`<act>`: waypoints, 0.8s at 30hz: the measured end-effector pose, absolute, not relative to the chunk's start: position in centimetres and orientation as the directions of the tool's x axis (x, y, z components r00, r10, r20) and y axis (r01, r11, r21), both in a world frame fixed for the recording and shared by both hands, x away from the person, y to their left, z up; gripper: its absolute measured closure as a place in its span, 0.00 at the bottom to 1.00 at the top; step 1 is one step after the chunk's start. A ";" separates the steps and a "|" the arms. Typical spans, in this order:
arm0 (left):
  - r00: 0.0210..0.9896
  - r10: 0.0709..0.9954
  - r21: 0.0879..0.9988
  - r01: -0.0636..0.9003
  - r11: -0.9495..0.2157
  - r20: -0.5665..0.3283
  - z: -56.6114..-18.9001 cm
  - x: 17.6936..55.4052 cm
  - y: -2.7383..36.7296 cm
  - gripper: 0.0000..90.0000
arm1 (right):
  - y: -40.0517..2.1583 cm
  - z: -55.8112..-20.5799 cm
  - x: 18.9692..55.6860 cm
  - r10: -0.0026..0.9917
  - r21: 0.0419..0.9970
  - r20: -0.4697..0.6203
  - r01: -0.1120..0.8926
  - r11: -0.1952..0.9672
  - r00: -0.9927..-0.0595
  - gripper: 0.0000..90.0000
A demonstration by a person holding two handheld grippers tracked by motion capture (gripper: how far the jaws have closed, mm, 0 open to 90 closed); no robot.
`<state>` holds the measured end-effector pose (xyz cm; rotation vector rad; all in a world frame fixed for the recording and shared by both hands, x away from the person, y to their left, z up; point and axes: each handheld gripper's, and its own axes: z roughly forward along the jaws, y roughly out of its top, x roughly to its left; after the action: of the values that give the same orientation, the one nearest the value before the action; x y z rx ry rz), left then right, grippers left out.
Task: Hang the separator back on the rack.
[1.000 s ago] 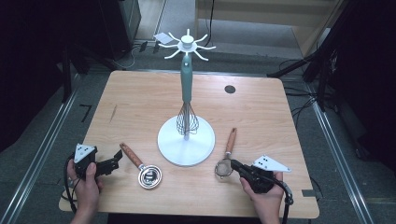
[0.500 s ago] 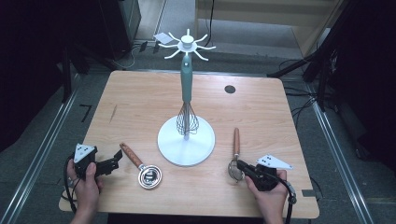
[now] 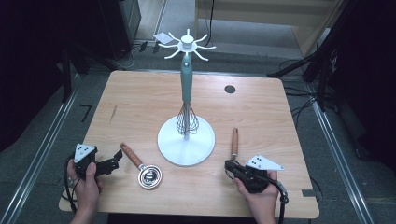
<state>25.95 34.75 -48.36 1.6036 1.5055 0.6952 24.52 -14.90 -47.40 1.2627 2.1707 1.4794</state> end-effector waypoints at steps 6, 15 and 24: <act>0.136 0.982 0.844 0.535 0.041 -0.134 -48.4 25.9 34.8 0.00 | -13.8 -48.0 24.4 0.730 0.825 0.268 0.541 0.162 -0.628 0.99; 0.136 0.982 0.844 0.535 0.040 -0.132 -48.4 25.9 34.7 0.00 | -14.7 -49.2 24.9 0.749 0.790 0.271 0.584 0.185 -0.604 0.99; 0.136 0.982 0.844 0.535 0.040 -0.133 -48.4 25.9 34.8 0.00 | -16.7 -49.7 25.4 0.784 0.765 0.263 0.617 0.186 -0.562 0.98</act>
<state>25.93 34.75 -48.36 1.6039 1.5059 0.6955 25.43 -16.70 -49.74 1.3595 2.2670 1.3169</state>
